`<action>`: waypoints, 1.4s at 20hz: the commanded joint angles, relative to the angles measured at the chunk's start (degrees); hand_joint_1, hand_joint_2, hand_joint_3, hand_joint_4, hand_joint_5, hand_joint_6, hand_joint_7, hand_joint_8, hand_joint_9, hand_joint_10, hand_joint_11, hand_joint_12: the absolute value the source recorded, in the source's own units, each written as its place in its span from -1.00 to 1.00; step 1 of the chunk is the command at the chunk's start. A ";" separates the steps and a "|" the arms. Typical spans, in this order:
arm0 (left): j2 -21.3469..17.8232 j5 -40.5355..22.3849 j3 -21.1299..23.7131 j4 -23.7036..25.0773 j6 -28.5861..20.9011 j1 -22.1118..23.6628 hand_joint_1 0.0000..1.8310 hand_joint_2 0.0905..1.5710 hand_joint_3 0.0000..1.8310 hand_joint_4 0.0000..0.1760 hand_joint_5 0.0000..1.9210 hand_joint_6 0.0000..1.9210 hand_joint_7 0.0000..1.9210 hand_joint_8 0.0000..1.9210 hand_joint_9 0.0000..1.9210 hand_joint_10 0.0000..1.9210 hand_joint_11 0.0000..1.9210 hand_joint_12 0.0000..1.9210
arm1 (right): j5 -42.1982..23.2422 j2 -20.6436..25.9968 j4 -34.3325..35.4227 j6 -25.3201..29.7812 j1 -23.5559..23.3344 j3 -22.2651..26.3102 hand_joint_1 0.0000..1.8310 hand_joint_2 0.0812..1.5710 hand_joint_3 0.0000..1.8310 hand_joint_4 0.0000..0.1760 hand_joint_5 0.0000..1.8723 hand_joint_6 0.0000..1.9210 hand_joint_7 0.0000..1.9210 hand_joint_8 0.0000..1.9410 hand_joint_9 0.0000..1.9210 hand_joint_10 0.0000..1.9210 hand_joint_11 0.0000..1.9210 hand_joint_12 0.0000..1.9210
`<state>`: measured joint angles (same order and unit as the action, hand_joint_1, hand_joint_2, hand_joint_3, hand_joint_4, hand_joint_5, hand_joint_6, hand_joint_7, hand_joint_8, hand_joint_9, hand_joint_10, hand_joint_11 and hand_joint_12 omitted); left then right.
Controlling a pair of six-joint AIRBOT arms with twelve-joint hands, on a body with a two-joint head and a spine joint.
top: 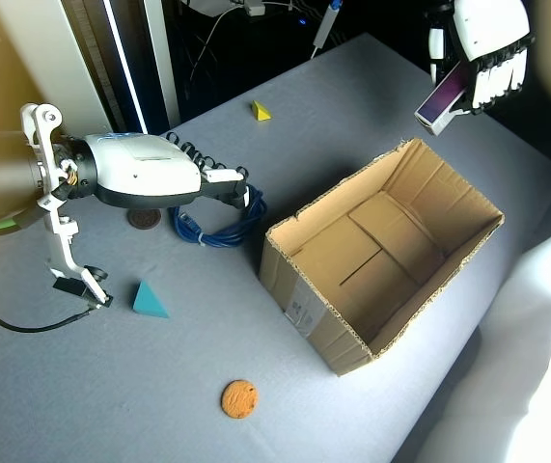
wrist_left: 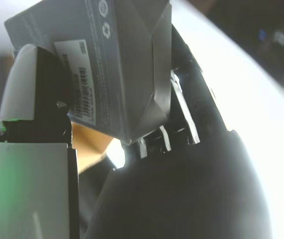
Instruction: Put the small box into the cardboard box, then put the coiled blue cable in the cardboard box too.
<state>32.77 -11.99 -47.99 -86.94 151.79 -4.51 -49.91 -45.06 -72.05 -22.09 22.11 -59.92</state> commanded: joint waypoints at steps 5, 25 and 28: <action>0.35 -1.43 -2.42 19.17 -16.32 4.45 0.47 0.51 -1.00 -1.00 -0.16 0.19 -0.17 0.36 -0.28 0.57 -0.51 0.39 | -3.90 0.64 3.63 -0.05 -0.14 0.13 -0.33 0.44 -1.00 -1.00 -0.50 -0.99 -0.48 -0.99 -0.50 -0.98 -1.00 0.15; 4.91 4.80 -4.77 26.70 -18.57 14.10 0.48 0.48 -1.00 -1.00 -0.12 0.12 -0.12 0.30 -0.25 0.52 -0.47 0.36 | -4.50 0.68 3.63 -0.90 -0.15 0.13 -0.38 0.45 -1.00 -1.00 -0.46 -1.00 -0.45 -1.00 -0.48 -1.00 -1.00 0.11; 6.23 5.33 -5.06 25.81 -18.57 13.54 0.47 0.48 -1.00 -1.00 -0.12 0.15 -0.13 0.28 -0.26 0.54 -0.50 0.36 | -4.53 0.68 3.63 -0.98 -0.15 0.12 -0.39 0.46 -1.00 -1.00 -0.46 -1.00 -0.46 -1.00 -0.49 -1.00 -1.00 0.09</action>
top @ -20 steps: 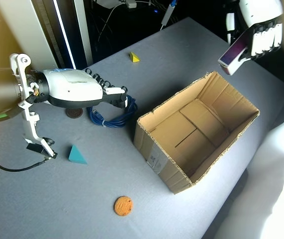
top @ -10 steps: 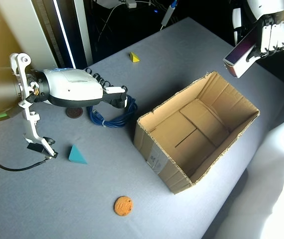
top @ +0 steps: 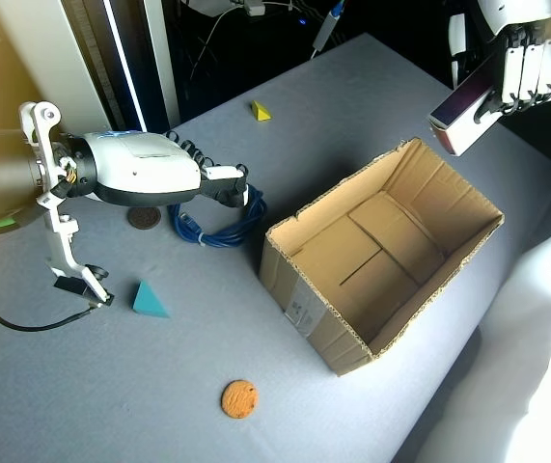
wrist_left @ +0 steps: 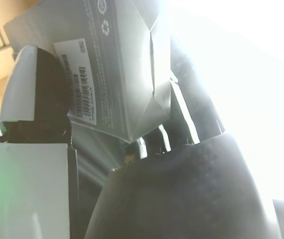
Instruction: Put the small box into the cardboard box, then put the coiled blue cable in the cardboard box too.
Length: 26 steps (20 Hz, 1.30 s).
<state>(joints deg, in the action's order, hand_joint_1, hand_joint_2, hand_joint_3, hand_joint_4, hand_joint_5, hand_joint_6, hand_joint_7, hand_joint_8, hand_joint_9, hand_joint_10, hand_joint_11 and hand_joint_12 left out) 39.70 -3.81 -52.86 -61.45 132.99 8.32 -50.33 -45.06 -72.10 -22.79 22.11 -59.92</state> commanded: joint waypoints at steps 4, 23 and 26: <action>1.92 -1.83 -0.91 -0.77 0.20 -0.47 0.48 0.48 -1.00 -1.00 -0.12 0.13 -0.11 0.29 -0.25 0.53 -0.48 0.38 | -4.12 0.69 3.67 -0.42 -0.14 0.12 -0.35 0.44 -1.00 -1.00 -0.41 -0.98 -0.41 -0.99 -0.45 -0.99 -1.00 0.16; 12.45 -1.21 -6.28 -1.44 -1.53 -2.00 0.48 0.47 -1.00 -1.00 -0.14 0.15 -0.09 0.24 -0.23 0.50 -0.46 0.36 | -4.47 0.63 3.67 -1.04 0.02 0.13 -0.39 0.44 -1.00 -1.00 -0.43 -0.99 -0.42 -0.99 -0.45 -0.98 -0.99 0.14; 13.36 -1.17 -6.62 -1.44 -1.94 -2.01 0.47 0.49 -1.00 -1.00 -0.14 0.14 -0.12 0.29 -0.25 0.54 -0.47 0.36 | -4.47 0.60 3.67 -1.46 0.13 0.13 -0.37 0.43 -1.00 -1.00 -0.42 -0.99 -0.41 -0.99 -0.44 -0.98 -0.99 0.18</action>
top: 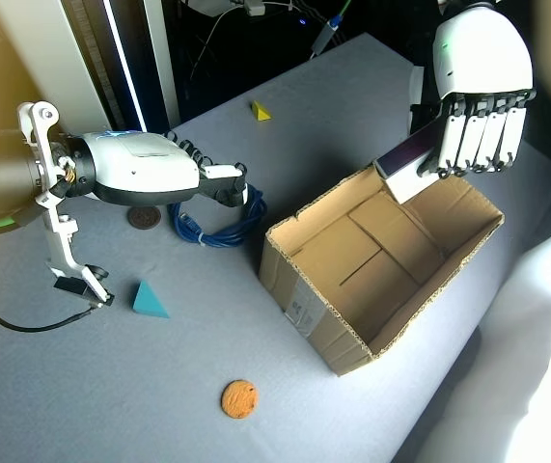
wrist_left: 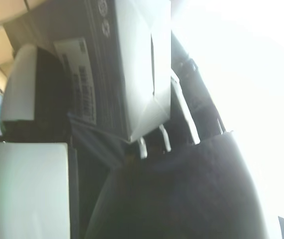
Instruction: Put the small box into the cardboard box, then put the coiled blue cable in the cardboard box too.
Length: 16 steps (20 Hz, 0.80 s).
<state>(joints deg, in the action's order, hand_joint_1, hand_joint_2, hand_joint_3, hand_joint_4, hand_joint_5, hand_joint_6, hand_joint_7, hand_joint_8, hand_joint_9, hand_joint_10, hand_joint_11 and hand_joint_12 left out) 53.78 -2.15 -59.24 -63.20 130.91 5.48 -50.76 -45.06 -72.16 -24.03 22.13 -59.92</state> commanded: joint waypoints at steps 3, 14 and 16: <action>-0.30 -3.09 -0.21 0.31 -0.37 0.84 0.48 0.48 -1.00 -1.00 -0.12 0.10 -0.11 0.29 -0.26 0.54 -0.47 0.36 | -4.03 0.59 3.73 -0.31 0.09 0.13 -0.37 0.44 -1.00 -1.00 -0.43 -1.00 -0.43 -1.00 -0.46 -0.99 -1.00 0.17; -0.28 -3.37 -0.03 0.04 -0.79 0.70 0.11 0.45 -1.00 -1.00 -0.38 -0.93 -0.27 -0.88 -0.38 -0.63 -0.70 -0.02 | -4.25 -0.29 3.82 -4.72 0.15 0.16 -0.37 0.44 -1.00 -1.00 -0.45 -1.00 -0.45 -1.00 -0.47 -1.00 -1.00 0.15; -0.28 -3.41 -0.03 -0.04 -0.79 0.71 0.04 0.45 -1.00 -1.00 -0.41 -1.00 -0.31 -0.99 -0.35 -0.90 -0.74 -0.11 | -4.25 -0.59 4.23 -5.21 0.15 0.20 -0.38 0.44 -1.00 -1.00 -0.44 -1.00 -0.44 -1.00 -0.47 -1.00 -1.00 0.15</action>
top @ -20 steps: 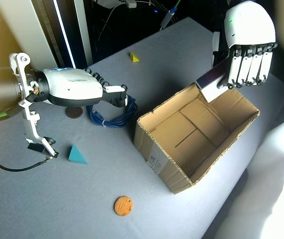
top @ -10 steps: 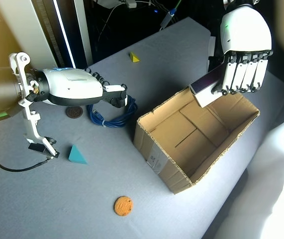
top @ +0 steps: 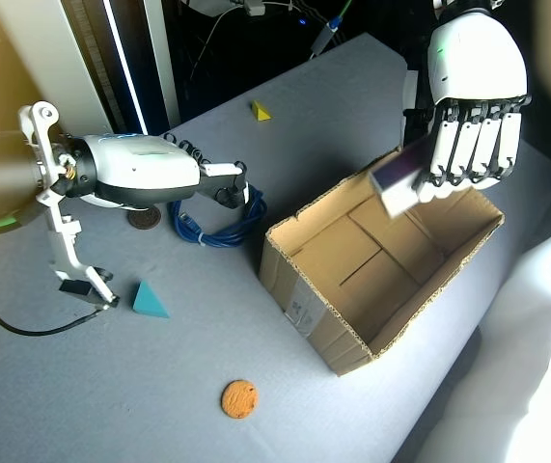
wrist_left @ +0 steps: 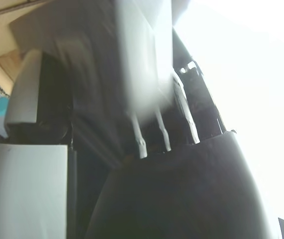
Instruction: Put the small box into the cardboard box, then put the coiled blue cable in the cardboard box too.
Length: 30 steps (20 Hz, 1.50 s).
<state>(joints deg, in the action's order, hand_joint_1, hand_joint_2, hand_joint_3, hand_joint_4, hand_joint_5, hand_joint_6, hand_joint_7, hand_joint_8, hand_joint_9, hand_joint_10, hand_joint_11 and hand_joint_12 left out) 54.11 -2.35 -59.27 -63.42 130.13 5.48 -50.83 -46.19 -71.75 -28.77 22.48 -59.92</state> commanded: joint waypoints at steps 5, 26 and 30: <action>-0.80 -3.51 -0.42 0.11 0.05 0.44 -0.03 0.48 -1.00 -1.00 -0.43 -0.99 -0.35 -1.00 -0.38 -0.98 -0.81 -0.11 | -4.01 -0.66 3.80 -4.92 1.34 0.16 -0.37 0.43 -1.00 -1.00 -0.41 -0.99 -0.41 -1.00 -0.45 -0.99 -1.00 0.17; -13.74 -2.38 -0.43 0.87 3.47 -2.69 -0.09 0.52 -1.00 -1.00 -0.40 -0.99 -0.30 -0.99 -0.31 -0.99 -0.74 -0.13 | 0.99 -7.48 0.19 -8.38 4.65 -2.83 0.11 0.27 -1.00 -1.00 -0.22 -0.94 -0.19 -0.94 -0.25 -0.87 -0.76 0.25; -16.72 -3.65 1.59 0.50 3.48 -5.27 -0.08 0.51 -1.00 -1.00 -0.40 -0.99 -0.28 -0.99 -0.29 -0.99 -0.75 -0.08 | 2.02 -8.35 0.19 -8.38 5.32 -2.83 0.09 0.30 -1.00 -1.00 -0.17 -0.95 -0.12 -0.96 -0.18 -0.84 -0.66 0.15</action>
<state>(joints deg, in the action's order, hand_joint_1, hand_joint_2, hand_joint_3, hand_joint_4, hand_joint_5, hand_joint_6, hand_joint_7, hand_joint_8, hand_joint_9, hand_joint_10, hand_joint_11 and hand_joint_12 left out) 37.78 -2.22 -56.95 -63.33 133.38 -0.97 -45.69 -54.98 -73.84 -36.95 28.03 -62.83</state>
